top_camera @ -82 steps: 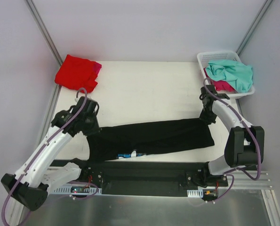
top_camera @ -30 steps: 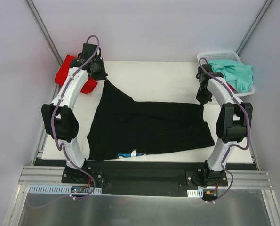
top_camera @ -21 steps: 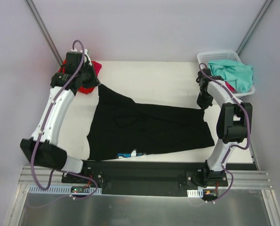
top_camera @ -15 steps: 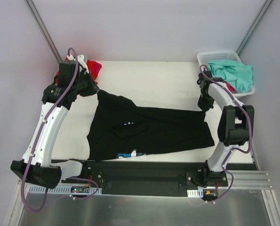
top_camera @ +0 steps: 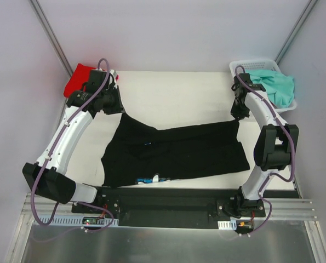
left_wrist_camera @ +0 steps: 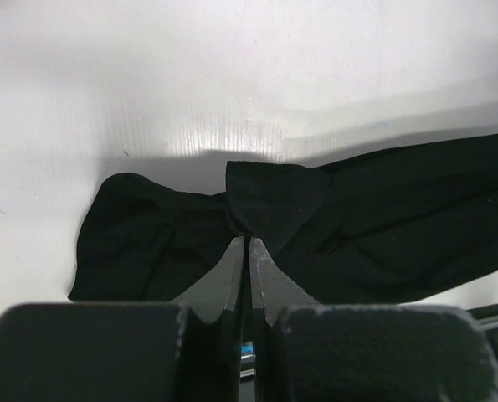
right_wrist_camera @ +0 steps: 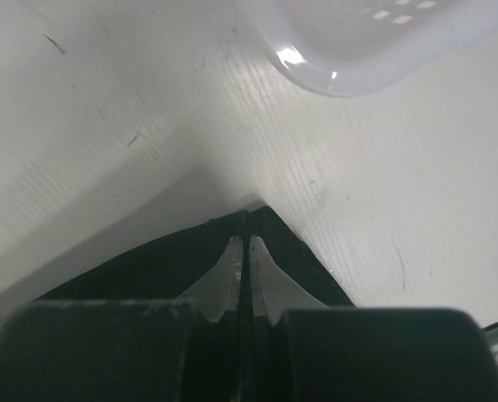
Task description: Fold and stack the t-shirts
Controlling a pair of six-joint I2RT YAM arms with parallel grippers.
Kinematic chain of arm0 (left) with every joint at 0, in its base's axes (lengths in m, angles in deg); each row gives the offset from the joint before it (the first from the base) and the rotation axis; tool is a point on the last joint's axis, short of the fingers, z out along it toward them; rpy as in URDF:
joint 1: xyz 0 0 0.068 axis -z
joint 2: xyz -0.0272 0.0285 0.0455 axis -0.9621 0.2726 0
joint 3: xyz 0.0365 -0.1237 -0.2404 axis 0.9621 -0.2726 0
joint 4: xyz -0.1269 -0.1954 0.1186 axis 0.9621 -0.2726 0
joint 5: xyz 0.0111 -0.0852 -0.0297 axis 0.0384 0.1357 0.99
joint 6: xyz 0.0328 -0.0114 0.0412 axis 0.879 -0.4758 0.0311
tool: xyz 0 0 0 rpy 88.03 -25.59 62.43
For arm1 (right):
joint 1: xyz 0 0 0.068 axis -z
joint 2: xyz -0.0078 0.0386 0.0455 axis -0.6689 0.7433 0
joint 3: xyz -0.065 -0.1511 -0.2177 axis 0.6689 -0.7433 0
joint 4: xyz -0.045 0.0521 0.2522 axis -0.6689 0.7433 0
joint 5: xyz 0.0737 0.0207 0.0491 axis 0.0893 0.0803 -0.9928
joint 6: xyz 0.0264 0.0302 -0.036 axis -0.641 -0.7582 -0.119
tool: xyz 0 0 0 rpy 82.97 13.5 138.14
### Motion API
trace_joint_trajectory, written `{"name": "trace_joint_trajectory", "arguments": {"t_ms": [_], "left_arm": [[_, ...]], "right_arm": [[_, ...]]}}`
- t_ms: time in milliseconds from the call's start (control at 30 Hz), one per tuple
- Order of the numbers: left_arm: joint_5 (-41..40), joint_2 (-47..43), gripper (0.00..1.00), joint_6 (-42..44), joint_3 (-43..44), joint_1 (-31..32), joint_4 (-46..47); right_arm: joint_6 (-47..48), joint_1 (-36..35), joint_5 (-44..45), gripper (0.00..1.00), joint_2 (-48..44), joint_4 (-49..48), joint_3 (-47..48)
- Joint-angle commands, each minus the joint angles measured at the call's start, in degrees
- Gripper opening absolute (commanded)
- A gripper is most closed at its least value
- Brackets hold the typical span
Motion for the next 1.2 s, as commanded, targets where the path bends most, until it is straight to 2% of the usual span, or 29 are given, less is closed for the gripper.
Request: {"name": "trace_joint_trajectory", "arguments": {"t_ms": [0,267,533,733,1167], "left_arm": [[-2.26,2.50,0.00,0.22,4.05,0.45,1.93],[-4.29,9.88,0.00,1.19,10.72,0.27,2.89],[-5.25,13.32,0.00,1.63,15.83,-2.01,2.89],[-5.43,11.30,0.00,2.42,13.65,-3.24,2.81],[-7.01,3.21,0.00,2.16,7.84,-3.95,2.89]], "right_arm": [[3.90,0.10,-3.69,0.01,0.26,-1.13,6.90],[6.80,-0.08,-6.59,0.01,-2.71,-1.12,11.59],[7.07,-0.43,-4.40,0.01,-5.88,0.28,13.79],[8.39,-0.17,-0.10,0.01,-7.90,0.37,10.72],[6.28,3.17,0.97,0.01,-9.22,0.99,7.72]]}}
